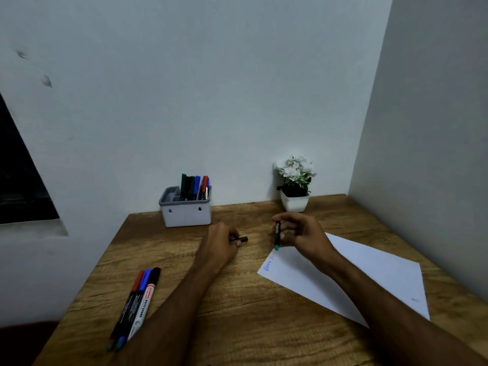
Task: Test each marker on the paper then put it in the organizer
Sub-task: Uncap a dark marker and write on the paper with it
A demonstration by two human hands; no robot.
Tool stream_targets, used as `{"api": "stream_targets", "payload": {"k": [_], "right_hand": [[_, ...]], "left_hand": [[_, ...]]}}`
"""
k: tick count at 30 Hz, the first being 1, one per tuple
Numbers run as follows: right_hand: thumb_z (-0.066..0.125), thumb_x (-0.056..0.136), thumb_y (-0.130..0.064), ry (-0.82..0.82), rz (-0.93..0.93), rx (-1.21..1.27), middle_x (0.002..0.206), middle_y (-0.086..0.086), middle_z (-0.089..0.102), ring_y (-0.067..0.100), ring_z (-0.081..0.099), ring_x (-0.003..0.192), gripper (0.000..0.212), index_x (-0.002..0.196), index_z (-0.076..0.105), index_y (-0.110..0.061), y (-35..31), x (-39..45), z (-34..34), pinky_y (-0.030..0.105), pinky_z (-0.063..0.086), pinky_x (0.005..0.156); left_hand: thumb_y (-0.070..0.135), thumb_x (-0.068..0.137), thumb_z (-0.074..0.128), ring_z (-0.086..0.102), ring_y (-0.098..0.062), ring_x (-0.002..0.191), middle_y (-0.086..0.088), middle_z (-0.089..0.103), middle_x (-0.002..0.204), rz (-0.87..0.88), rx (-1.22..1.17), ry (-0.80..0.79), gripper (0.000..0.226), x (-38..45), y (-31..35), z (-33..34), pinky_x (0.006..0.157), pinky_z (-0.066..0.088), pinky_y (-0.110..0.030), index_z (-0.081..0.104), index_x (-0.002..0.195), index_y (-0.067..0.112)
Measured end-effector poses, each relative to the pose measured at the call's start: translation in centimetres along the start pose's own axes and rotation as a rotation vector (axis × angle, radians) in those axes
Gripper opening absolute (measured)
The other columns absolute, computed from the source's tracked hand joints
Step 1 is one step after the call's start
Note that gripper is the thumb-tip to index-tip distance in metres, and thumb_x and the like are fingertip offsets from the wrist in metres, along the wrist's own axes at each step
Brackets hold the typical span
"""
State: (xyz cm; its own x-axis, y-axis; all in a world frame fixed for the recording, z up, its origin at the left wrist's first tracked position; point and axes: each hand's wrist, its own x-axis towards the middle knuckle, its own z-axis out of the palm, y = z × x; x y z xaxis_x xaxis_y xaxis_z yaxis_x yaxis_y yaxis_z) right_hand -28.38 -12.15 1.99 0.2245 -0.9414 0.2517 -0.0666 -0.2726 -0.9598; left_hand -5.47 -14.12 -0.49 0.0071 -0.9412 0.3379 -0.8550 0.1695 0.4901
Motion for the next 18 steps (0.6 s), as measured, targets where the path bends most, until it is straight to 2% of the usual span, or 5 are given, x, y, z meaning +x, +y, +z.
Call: {"api": "stream_targets", "payload": {"k": [4,7,12,15,18], "right_hand": [[0.052,0.09,0.026,0.096,-0.025,0.107,0.087,0.025,0.074,0.035,0.077,0.084,0.033,0.108,0.065,0.001,0.2,-0.2,-0.5,0.042,0.064,0.075],[0.059,0.097,0.01,0.145,-0.038,0.176,0.085,0.021,0.074,0.034,0.075,0.077,0.017,0.11,0.065,0.002,-0.2,-0.5,-1.1,0.046,0.065,0.071],[0.065,0.099,-0.01,0.209,-0.022,0.139,0.075,0.017,0.071,0.024,0.062,0.057,0.015,0.11,0.072,-0.003,-0.7,-1.2,-2.0,0.033,0.052,0.05],[0.068,0.097,-0.013,0.231,-0.009,0.123,0.071,0.016,0.067,0.02,0.054,0.052,0.014,0.105,0.074,-0.003,-0.4,-1.6,-2.5,0.03,0.043,0.047],[0.07,0.096,-0.015,0.232,0.004,0.092,0.074,0.016,0.069,0.023,0.054,0.054,0.016,0.099,0.075,-0.001,-0.1,-2.2,-2.7,0.03,0.042,0.047]], "left_hand": [[0.024,0.082,0.076,0.063,-0.012,0.09,-0.002,0.072,0.103,0.016,0.019,0.006,0.028,-0.2,0.1,0.1,0.079,0.056,-0.029,0.075,0.109,0.016],[0.028,0.084,0.074,0.061,-0.015,0.102,-0.002,0.067,0.116,0.033,0.042,0.031,0.037,-0.4,0.5,0.2,0.087,0.054,-0.031,0.069,0.119,0.017],[0.025,0.092,0.064,0.055,-0.014,0.114,0.001,0.06,0.125,0.199,0.02,0.073,0.037,-2.1,2.2,0.4,0.094,0.048,-0.027,0.06,0.128,0.02],[0.023,0.094,0.059,0.053,-0.01,0.118,0.004,0.056,0.134,0.312,-0.023,-0.034,0.039,-3.5,3.3,0.3,0.097,0.046,-0.024,0.055,0.134,0.022],[0.029,0.098,0.052,0.044,-0.012,0.131,0.005,0.047,0.146,0.367,-0.037,-0.201,0.045,-4.5,3.7,0.0,0.101,0.033,-0.02,0.046,0.142,0.022]]}}
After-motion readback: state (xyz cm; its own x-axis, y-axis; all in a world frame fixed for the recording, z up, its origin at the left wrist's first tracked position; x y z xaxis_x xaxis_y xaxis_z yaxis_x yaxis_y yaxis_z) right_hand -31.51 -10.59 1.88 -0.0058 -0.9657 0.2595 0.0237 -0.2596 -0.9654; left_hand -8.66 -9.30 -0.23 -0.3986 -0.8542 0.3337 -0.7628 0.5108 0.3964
